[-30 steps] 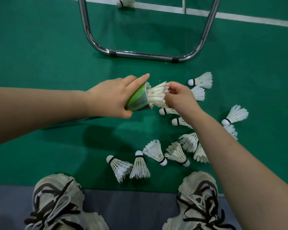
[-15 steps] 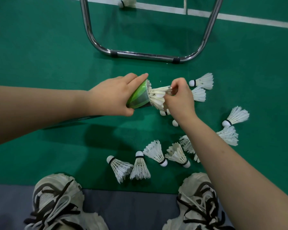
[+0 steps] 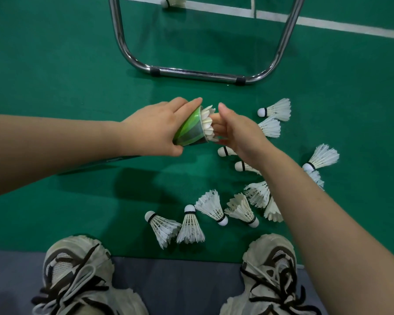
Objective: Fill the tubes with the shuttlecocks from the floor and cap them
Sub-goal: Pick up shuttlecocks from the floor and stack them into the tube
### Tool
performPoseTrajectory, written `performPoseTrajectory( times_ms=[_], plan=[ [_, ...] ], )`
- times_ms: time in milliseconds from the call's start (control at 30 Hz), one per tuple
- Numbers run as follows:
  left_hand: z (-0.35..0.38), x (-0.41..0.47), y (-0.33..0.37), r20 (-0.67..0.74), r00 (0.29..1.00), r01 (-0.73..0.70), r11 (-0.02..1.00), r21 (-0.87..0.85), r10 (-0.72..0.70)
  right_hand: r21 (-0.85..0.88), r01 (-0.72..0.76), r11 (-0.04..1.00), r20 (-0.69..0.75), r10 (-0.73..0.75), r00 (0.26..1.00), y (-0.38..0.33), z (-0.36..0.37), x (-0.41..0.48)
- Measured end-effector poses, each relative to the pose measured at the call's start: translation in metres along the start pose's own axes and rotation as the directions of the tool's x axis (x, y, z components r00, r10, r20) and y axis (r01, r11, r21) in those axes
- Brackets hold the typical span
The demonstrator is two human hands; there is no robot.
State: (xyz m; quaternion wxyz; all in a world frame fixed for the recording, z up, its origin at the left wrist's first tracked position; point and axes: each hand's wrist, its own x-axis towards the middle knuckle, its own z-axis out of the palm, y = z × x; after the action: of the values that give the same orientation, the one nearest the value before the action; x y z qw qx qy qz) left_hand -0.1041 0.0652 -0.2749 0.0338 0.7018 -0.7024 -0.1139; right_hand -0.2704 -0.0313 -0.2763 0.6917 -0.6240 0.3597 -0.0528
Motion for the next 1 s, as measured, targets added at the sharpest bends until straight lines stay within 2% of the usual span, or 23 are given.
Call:
performPoseTrajectory(
  times_ms=[133,233,567,667,767,867,933,1000],
  plan=[
    [0.004,0.001,0.002,0.005,1.0,-0.021,1.0,0.004,0.021,-0.002,-0.064,0.998,0.211,0.063,0.975,-0.007,-0.01,-0.001],
    [0.006,0.0,0.005,0.012,0.999,-0.045,0.999,0.005,0.045,-0.057,-0.1,0.993,0.277,0.112,0.954,-0.009,-0.013,-0.003],
    [0.009,-0.005,0.021,0.016,0.992,-0.123,0.992,-0.041,0.123,-0.018,-0.177,0.984,0.355,0.172,0.919,0.005,0.004,-0.005],
    [0.01,-0.005,0.025,0.036,0.99,-0.13,0.989,-0.072,0.133,-0.075,-0.169,0.983,0.332,0.184,0.925,0.011,0.015,-0.004],
    [0.013,0.0,0.025,0.054,0.992,-0.107,0.992,-0.065,0.11,-0.092,-0.153,0.984,0.232,0.171,0.958,0.01,0.014,-0.002],
    [0.013,0.008,0.024,0.07,0.996,-0.056,0.998,-0.03,0.058,-0.019,-0.066,0.998,-0.066,0.065,0.996,0.004,0.004,-0.006],
    [0.013,0.009,0.022,0.087,0.995,-0.05,0.999,-0.007,0.05,-0.149,-0.023,0.989,-0.263,-0.017,0.965,0.01,-0.01,-0.009],
    [0.015,0.008,0.024,0.117,0.991,-0.068,0.998,0.005,0.067,-0.346,-0.062,0.936,-0.303,-0.049,0.952,0.02,-0.02,-0.014]
  ],
)
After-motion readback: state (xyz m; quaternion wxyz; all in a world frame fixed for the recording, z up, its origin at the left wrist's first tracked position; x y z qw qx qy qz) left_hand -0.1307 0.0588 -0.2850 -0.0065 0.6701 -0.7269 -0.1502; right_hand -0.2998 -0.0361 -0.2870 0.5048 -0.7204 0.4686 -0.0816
